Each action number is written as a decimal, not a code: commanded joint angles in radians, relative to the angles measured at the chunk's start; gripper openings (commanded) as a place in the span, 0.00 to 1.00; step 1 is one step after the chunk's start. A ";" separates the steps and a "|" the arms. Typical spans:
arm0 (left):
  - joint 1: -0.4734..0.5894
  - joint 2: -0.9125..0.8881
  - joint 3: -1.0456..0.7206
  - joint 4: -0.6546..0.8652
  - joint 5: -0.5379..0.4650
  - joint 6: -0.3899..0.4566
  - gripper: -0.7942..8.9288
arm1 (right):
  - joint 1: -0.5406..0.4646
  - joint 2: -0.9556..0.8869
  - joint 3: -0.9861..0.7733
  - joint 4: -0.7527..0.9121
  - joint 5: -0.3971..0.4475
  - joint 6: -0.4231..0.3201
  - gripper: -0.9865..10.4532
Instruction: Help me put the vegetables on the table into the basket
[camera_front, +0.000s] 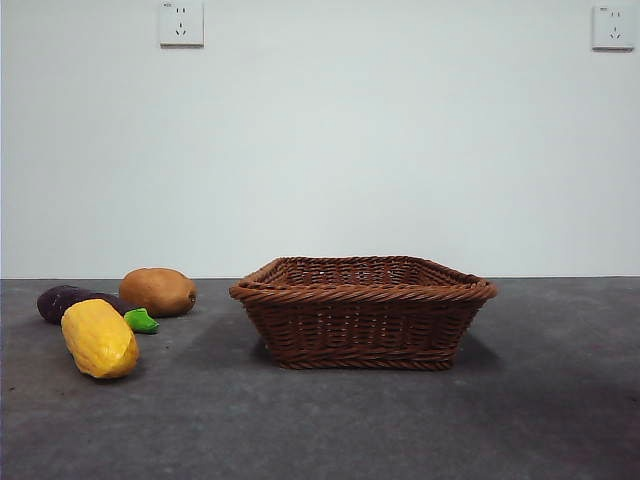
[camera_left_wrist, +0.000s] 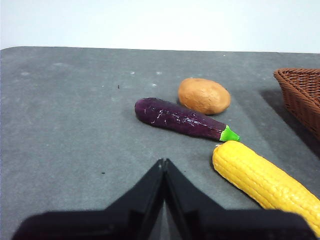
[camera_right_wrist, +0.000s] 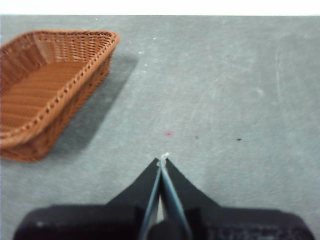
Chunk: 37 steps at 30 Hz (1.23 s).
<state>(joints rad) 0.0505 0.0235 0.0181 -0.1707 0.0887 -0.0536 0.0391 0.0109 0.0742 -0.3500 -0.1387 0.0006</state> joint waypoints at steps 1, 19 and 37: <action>0.003 -0.001 -0.011 0.008 0.000 -0.011 0.08 | 0.000 -0.002 -0.006 0.014 -0.003 0.129 0.09; 0.003 0.218 0.484 -0.254 0.286 -0.155 0.08 | 0.001 0.240 0.509 -0.192 -0.102 0.224 0.08; -0.029 0.445 0.893 -0.580 0.428 -0.083 0.08 | 0.001 0.567 0.956 -0.597 -0.187 -0.010 0.08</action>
<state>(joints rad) 0.0257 0.4644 0.9081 -0.7441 0.5121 -0.1539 0.0391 0.5762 1.0245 -0.9485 -0.3225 0.0067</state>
